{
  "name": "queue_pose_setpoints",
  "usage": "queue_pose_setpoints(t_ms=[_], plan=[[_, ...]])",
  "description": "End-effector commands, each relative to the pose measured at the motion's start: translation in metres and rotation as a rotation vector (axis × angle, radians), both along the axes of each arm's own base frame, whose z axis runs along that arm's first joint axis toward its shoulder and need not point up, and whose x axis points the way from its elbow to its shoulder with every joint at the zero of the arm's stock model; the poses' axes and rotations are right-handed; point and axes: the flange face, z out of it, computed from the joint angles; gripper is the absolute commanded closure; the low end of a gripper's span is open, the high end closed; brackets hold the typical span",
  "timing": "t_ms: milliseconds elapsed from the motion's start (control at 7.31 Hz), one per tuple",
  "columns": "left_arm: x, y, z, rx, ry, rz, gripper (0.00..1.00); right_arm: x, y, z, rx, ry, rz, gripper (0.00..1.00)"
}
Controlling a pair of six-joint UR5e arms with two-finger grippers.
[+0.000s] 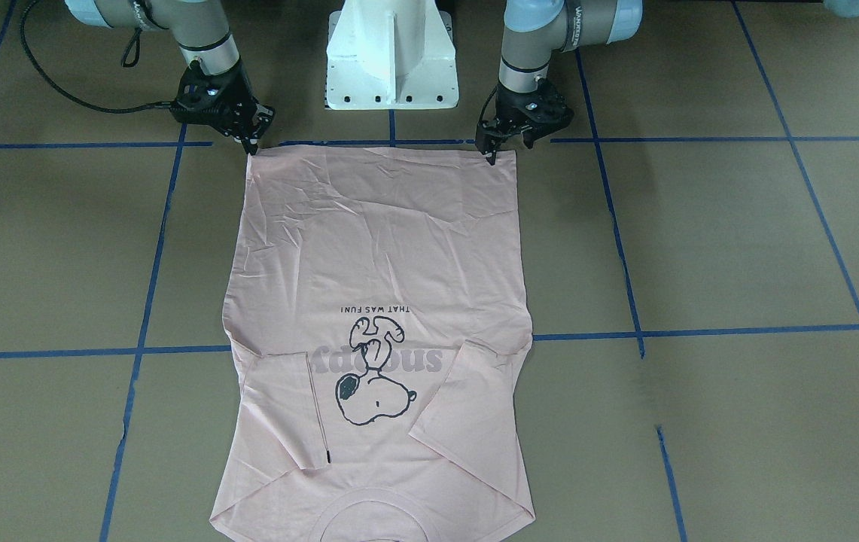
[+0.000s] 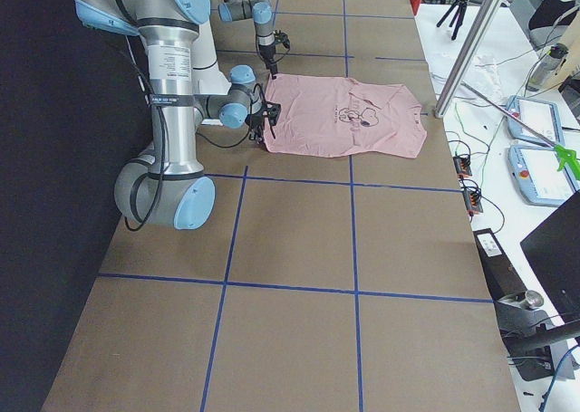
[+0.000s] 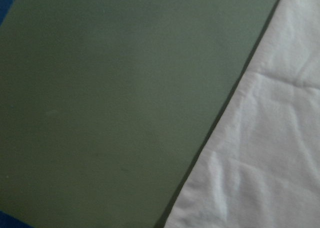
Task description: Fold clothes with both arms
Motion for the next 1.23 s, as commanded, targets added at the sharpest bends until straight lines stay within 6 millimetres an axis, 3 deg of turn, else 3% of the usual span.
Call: queue_pose_setpoints(t_ms=[0,274,684,1095], plan=[[0.002,0.001,-0.003,-0.008,0.007,-0.007,0.7,0.0,0.0,0.0,0.0,0.001,-0.001,1.0],[0.002,0.002,-0.006,-0.011,0.013,-0.002,1.0,0.001,-0.002,0.001,0.002,0.002,0.002,1.0],[-0.002,0.003,-0.023,-0.005,0.048,-0.003,1.0,0.003,-0.004,-0.001,-0.004,-0.004,-0.003,1.0],[-0.003,0.004,-0.046,-0.002,0.089,-0.006,1.0,0.031,-0.003,-0.015,-0.012,-0.037,-0.001,1.0]])
